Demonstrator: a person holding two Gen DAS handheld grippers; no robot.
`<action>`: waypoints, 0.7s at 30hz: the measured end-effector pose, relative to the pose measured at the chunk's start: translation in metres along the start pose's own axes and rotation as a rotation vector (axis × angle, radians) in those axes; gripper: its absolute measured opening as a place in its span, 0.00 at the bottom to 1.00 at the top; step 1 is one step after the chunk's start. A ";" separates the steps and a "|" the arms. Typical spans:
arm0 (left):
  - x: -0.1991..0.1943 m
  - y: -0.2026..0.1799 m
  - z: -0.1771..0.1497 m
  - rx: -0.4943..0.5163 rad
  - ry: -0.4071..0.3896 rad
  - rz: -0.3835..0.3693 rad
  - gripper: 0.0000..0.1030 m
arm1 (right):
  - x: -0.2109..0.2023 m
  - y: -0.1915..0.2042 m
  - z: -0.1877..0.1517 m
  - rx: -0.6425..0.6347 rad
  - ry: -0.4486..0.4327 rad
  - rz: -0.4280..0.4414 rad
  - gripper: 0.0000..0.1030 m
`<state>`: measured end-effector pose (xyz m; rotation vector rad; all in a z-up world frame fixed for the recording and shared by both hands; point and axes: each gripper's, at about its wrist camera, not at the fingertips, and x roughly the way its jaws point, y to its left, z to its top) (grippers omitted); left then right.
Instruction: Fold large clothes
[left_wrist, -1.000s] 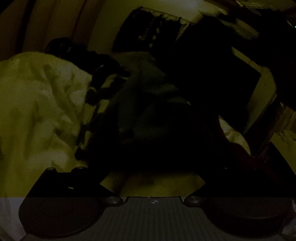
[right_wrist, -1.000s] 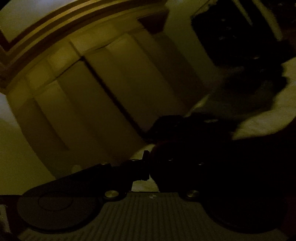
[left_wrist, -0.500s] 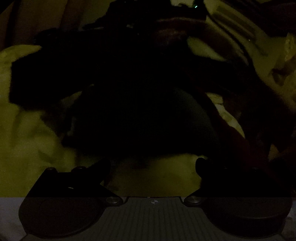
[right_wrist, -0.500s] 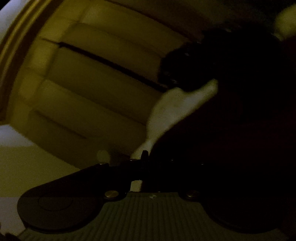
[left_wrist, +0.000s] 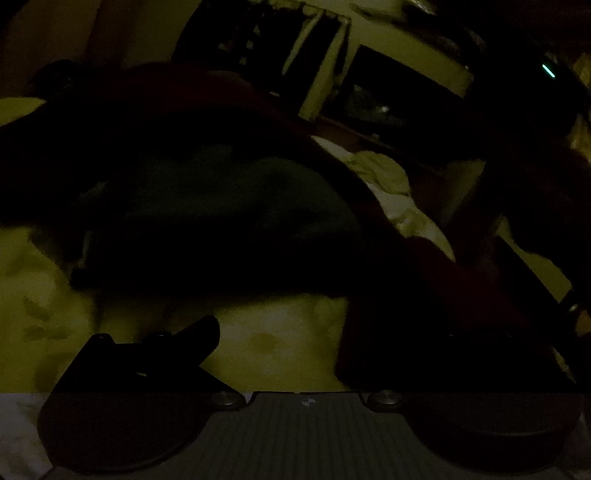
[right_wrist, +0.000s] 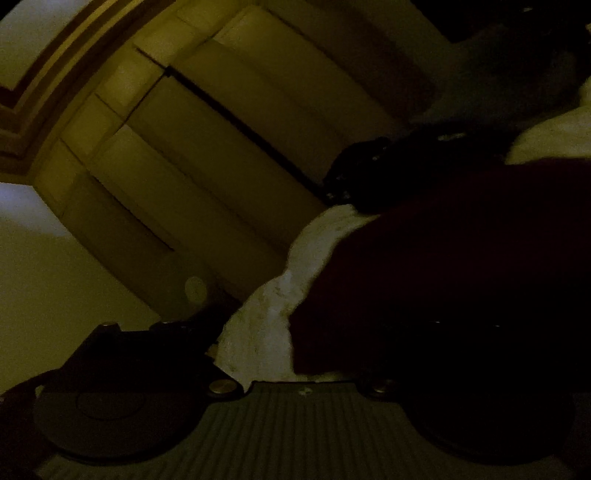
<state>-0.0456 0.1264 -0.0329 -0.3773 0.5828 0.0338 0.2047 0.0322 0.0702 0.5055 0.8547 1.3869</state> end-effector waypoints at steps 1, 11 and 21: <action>0.002 -0.003 -0.001 0.006 0.006 -0.003 1.00 | -0.019 -0.009 -0.005 -0.004 -0.010 -0.023 0.92; 0.030 -0.041 0.003 0.152 0.008 -0.077 1.00 | -0.268 -0.075 -0.079 0.115 -0.273 -0.382 0.96; 0.086 -0.063 -0.003 0.259 0.118 -0.106 1.00 | -0.420 -0.014 -0.144 -0.027 -0.521 -0.457 1.00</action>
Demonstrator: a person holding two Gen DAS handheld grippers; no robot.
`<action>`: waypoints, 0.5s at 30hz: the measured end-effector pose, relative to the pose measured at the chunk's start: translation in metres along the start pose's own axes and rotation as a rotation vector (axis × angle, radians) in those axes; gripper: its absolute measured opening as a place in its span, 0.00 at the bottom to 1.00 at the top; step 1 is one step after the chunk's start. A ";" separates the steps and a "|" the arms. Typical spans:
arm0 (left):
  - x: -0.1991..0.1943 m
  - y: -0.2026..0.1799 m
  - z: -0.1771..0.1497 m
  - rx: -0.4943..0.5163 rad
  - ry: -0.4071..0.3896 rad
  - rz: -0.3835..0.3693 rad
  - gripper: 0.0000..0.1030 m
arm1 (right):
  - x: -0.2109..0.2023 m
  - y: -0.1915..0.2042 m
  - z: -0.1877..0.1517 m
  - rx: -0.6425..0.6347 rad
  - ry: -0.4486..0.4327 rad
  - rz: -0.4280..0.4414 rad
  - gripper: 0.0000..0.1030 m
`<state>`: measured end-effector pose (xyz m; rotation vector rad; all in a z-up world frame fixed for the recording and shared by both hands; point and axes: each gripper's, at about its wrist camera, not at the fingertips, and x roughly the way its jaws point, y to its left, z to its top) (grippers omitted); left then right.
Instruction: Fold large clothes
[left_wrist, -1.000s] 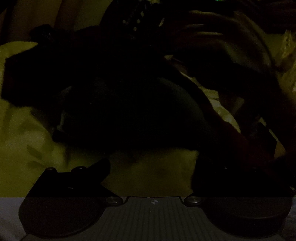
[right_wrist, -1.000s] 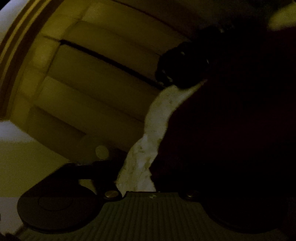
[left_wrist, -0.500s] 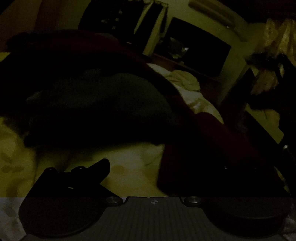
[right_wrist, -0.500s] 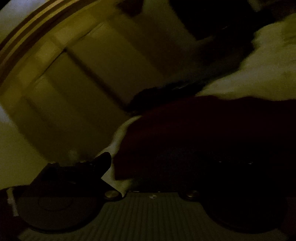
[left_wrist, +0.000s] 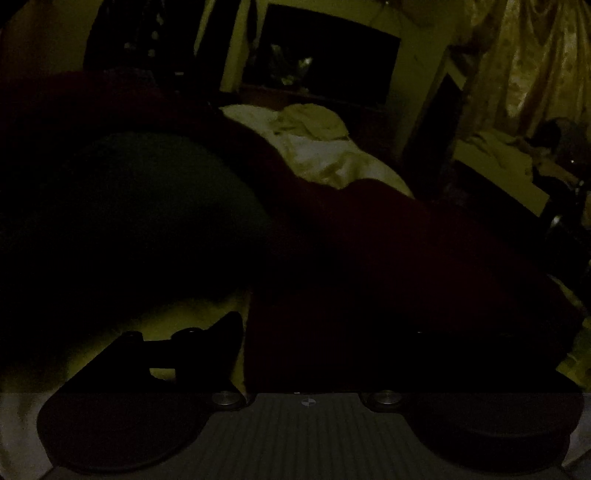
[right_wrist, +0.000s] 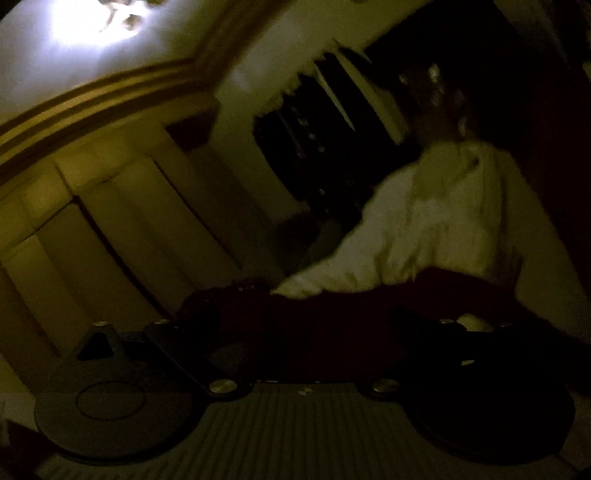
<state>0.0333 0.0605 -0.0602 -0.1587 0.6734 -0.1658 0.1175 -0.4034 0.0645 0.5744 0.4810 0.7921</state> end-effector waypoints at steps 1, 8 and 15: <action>0.000 0.000 0.000 -0.005 0.004 -0.001 1.00 | -0.005 0.004 -0.001 -0.019 0.007 0.010 1.00; 0.005 -0.003 0.008 -0.059 0.052 -0.087 0.84 | 0.059 -0.017 -0.072 -0.081 0.275 -0.209 0.98; -0.070 -0.025 0.068 0.008 -0.227 -0.114 0.68 | 0.107 -0.036 -0.116 -0.044 0.323 -0.295 0.93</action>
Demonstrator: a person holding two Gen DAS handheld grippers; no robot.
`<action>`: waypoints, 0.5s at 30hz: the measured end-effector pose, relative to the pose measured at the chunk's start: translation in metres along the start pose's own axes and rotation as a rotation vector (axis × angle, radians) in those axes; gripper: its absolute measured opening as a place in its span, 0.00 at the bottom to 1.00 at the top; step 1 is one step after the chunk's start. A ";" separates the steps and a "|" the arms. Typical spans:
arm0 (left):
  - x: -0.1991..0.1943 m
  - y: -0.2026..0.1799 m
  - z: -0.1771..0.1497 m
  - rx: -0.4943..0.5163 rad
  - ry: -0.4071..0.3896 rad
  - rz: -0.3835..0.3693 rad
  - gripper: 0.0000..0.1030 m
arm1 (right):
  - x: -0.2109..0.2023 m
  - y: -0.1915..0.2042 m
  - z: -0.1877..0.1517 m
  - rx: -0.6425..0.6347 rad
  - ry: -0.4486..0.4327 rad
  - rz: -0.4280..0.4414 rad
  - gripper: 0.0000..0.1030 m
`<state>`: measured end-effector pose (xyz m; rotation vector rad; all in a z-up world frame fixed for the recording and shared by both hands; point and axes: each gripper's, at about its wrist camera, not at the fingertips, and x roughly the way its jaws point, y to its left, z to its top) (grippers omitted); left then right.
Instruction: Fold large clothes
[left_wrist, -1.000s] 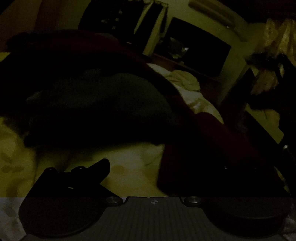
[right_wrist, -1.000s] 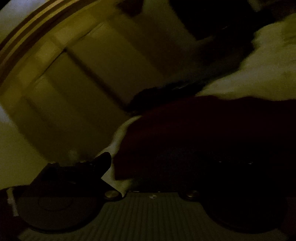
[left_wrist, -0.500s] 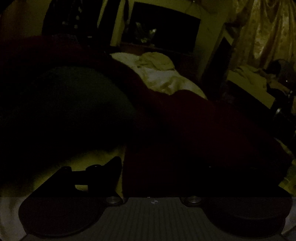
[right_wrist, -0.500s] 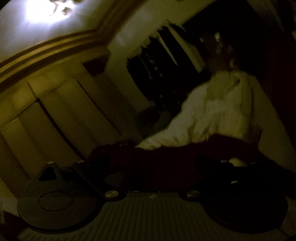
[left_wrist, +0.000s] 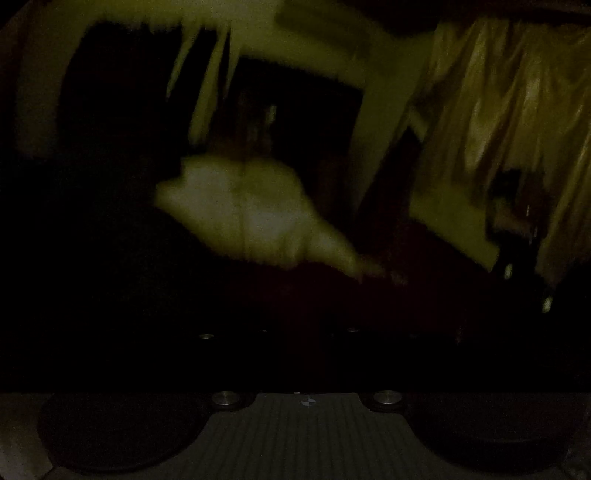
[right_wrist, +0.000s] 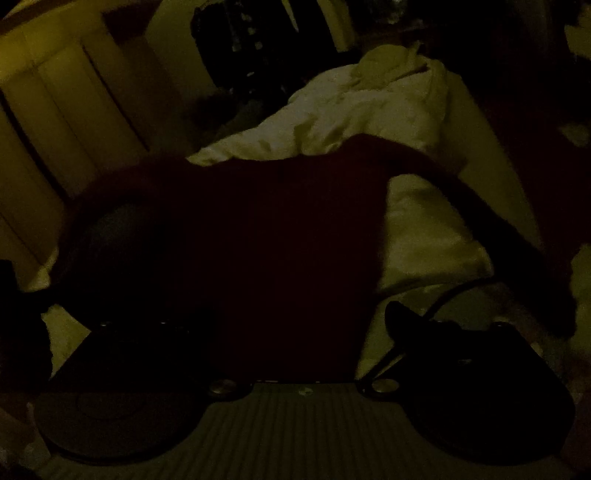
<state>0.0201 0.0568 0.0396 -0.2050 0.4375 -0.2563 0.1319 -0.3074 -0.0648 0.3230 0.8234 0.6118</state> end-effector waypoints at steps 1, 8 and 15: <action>-0.016 -0.002 0.013 0.018 -0.060 0.018 0.68 | 0.001 -0.001 0.000 0.015 0.001 0.017 0.93; -0.077 0.007 0.009 0.004 -0.099 0.088 0.66 | 0.001 -0.007 0.002 0.044 0.026 0.099 0.95; -0.066 0.084 -0.095 -0.271 0.202 0.253 0.59 | -0.007 -0.003 -0.004 0.041 0.038 0.133 0.96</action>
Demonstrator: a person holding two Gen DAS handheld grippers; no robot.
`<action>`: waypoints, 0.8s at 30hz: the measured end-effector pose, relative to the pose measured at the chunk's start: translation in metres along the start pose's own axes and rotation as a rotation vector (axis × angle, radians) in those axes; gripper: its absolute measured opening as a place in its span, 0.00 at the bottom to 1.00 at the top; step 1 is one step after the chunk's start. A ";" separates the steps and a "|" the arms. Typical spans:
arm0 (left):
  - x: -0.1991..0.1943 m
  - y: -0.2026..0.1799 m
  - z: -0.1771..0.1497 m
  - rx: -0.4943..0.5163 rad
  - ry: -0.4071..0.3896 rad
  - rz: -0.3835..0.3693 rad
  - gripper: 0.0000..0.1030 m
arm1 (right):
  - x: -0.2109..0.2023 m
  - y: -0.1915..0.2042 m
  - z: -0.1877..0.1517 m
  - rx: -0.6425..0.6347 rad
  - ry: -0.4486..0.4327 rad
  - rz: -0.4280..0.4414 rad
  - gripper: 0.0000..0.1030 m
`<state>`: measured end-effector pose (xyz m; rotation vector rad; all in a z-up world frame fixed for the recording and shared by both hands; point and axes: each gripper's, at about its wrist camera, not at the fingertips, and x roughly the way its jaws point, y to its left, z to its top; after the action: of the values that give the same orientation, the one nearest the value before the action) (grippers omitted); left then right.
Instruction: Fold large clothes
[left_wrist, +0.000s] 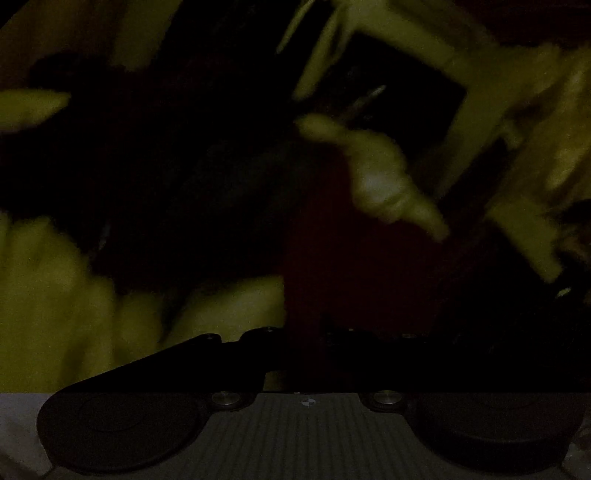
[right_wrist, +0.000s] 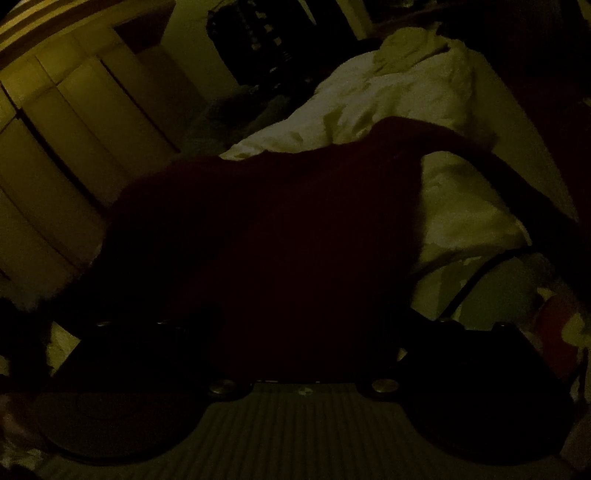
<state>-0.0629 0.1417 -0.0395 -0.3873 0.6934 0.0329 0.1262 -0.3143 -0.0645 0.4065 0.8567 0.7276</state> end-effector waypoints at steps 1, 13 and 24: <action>0.010 0.006 -0.005 -0.020 0.017 0.001 0.59 | 0.000 0.000 0.000 0.006 0.004 0.007 0.96; -0.035 -0.003 0.030 -0.022 -0.153 0.060 1.00 | -0.002 0.000 0.001 0.061 0.005 0.026 0.95; 0.041 -0.068 0.021 0.122 0.039 -0.119 1.00 | 0.008 -0.012 0.010 0.152 0.015 0.044 0.76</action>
<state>-0.0076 0.0825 -0.0280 -0.3116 0.7059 -0.1293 0.1429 -0.3170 -0.0698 0.5574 0.9229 0.7097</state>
